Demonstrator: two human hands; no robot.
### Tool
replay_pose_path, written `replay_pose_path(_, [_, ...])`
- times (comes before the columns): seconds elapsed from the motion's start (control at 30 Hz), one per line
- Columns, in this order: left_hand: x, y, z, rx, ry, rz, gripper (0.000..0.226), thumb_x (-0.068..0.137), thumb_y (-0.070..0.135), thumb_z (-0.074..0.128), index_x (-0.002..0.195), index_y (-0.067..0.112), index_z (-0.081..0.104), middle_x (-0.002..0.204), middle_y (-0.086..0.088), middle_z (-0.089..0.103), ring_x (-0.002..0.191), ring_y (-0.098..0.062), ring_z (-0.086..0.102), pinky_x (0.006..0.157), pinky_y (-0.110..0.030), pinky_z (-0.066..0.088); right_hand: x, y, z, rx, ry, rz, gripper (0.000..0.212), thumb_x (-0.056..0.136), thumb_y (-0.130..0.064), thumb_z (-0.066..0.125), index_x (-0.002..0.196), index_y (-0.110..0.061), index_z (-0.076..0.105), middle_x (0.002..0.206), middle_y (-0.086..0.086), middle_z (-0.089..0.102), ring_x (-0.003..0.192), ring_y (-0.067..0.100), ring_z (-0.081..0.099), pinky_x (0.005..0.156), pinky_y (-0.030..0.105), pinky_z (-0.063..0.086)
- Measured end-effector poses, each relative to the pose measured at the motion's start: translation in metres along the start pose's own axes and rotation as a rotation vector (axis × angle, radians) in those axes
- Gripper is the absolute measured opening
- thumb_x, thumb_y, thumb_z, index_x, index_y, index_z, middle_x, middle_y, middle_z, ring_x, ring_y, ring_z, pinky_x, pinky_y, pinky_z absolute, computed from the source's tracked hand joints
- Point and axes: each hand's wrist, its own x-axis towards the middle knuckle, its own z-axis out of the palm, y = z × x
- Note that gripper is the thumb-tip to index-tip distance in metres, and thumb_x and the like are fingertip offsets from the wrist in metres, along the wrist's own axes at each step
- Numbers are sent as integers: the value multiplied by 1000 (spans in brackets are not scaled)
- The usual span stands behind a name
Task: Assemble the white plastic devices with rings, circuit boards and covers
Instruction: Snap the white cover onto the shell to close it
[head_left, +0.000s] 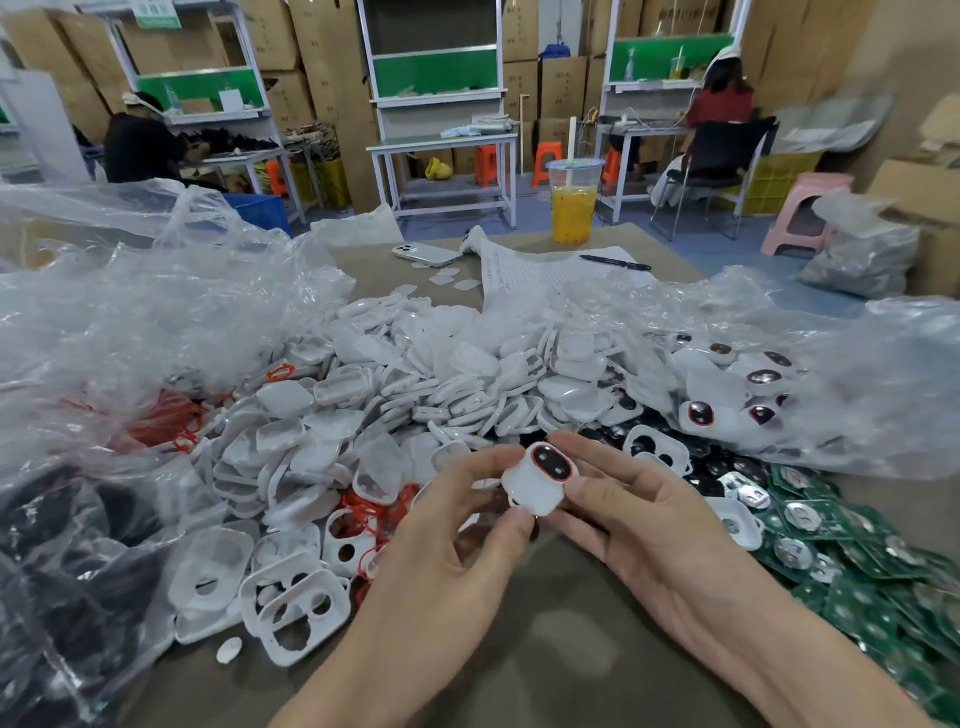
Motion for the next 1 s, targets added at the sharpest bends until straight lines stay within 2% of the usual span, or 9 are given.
replay_pose_path(0.17, [6,0,2,-142,67,-96,38,94,7,66,119,36,63,101,13,73,76,-6,70,69,-12,52,1,4,-1,-66,-21,-35,43,68,-3,82,110,-11,77,115,17,73,107,29,71,84,29,59])
replay_pose_path(0.27, [7,-7,0,-20,103,-70,40,94,13,68,121,42,62,107,18,72,89,-1,70,80,-16,51,0,4,0,-28,-13,-44,39,69,-8,78,108,-10,77,115,18,73,108,27,71,84,25,58])
replay_pose_path(0.33, [5,-11,-3,319,154,161,38,97,24,64,128,46,57,112,23,64,101,2,64,88,-11,45,0,4,2,-12,-2,-40,39,67,-17,80,105,-11,79,111,16,74,105,22,72,82,22,57])
replay_pose_path(0.4, [5,-13,-6,609,134,419,35,102,25,56,136,35,53,115,18,57,105,-4,61,92,-14,44,-1,4,4,-10,-6,-40,38,67,-21,79,103,-10,79,110,15,75,104,19,72,82,19,57])
replay_pose_path(0.5, [5,-21,-7,681,71,573,43,100,23,53,142,27,49,123,16,55,113,-7,58,98,-20,44,-3,4,3,-7,-9,-62,37,66,-12,79,103,-10,79,109,16,75,103,20,73,81,18,56])
replay_pose_path(0.63, [4,-22,-4,470,96,290,49,93,55,54,141,49,44,131,27,50,115,0,59,91,-12,46,-3,3,1,-74,-15,-140,38,68,-4,74,104,-16,78,118,10,73,106,19,72,80,19,56])
replay_pose_path(0.8, [8,-25,4,-21,14,10,33,84,61,60,115,53,61,81,3,73,65,-17,72,61,-34,59,-8,10,9,-269,-100,-207,39,75,-8,72,109,-25,75,119,5,74,112,19,69,88,25,56])
replay_pose_path(0.9, [8,-25,3,-9,64,37,21,84,61,59,104,51,59,74,3,72,56,-17,69,55,-26,54,-11,12,14,-460,-47,-268,33,77,-22,73,109,-34,74,108,-4,77,99,10,73,81,13,52])
replay_pose_path(1.0, [6,-28,-1,164,73,86,16,89,64,51,102,55,48,71,10,71,52,-9,67,55,-19,50,-12,14,16,-633,52,-312,25,72,-43,74,97,-41,75,90,-5,76,75,12,71,71,15,53])
